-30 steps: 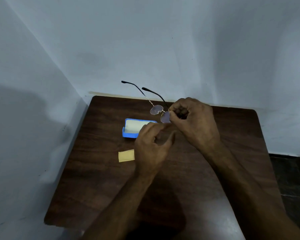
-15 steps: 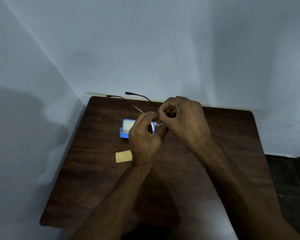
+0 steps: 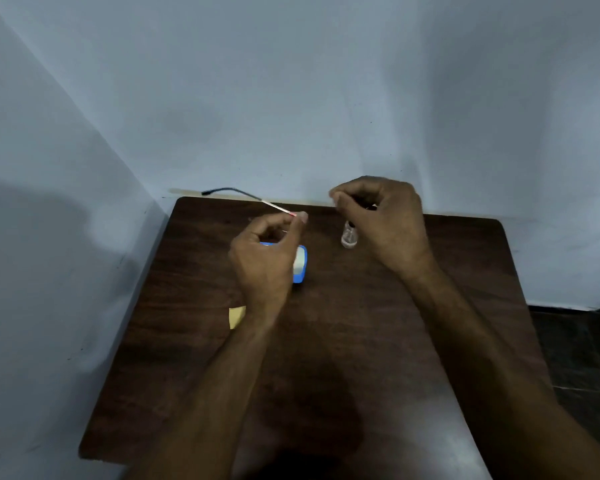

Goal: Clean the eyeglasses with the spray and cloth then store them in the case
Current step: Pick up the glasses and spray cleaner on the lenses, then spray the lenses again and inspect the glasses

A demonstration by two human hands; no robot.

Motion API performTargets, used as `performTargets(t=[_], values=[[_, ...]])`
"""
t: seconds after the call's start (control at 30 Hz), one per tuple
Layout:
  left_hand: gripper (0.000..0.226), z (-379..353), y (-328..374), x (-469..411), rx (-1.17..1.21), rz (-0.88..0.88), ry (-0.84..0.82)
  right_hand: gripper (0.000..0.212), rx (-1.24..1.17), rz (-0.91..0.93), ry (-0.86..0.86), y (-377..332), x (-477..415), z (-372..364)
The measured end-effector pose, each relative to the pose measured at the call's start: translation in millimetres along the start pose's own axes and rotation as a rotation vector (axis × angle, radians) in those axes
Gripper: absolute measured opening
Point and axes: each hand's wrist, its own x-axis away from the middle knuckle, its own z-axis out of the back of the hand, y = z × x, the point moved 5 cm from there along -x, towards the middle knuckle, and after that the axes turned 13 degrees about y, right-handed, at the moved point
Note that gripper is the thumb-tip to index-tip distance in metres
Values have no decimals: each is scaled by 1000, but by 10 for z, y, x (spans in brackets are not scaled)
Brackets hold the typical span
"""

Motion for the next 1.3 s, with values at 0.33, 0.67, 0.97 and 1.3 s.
performTargets(t=[0.33, 0.67, 0.97, 1.3], values=[[5, 28, -352, -105, 463, 866, 44, 10, -21, -298, 225, 1320, 28, 139], [10, -54, -629, -122, 582, 1011, 13, 12, 74, -321, 195, 1878, 86, -284], [32, -108, -730, -169, 640, 1061, 3, 68, 265, -112, 167, 2210, -93, -632], [14, -51, -527, -149, 654, 1044, -21, 54, 215, -237, -10, 2652, -223, -1075]])
